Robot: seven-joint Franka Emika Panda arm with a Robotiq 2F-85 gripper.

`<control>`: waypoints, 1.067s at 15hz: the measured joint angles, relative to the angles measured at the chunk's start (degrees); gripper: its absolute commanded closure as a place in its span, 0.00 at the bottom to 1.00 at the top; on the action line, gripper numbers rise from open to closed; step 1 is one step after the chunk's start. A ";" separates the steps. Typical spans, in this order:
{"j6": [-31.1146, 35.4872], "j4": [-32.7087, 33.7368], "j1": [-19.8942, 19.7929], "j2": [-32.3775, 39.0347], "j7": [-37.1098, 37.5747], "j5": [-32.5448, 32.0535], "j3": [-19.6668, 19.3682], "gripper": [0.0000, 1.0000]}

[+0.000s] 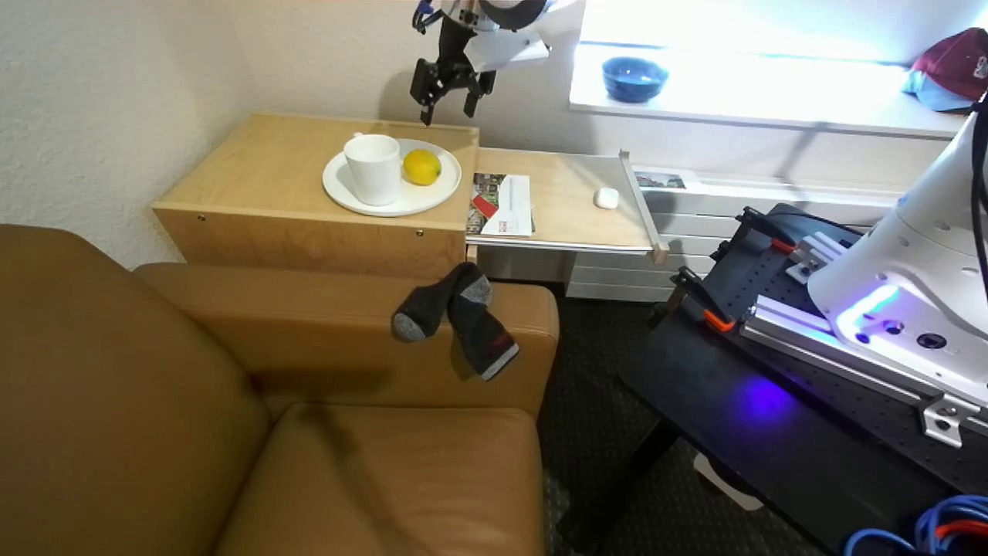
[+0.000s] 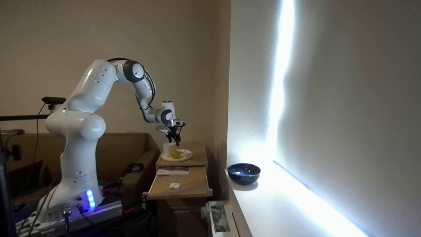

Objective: Open the sliding tray then put the white case and lemon on it

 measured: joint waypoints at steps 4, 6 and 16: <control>-0.80 1.12 0.26 0.93 -0.43 -0.19 -0.29 0.00; -0.84 1.16 0.25 1.17 -0.42 -0.01 -0.29 0.00; 0.60 7.25 2.36 9.22 1.95 0.01 -2.01 0.00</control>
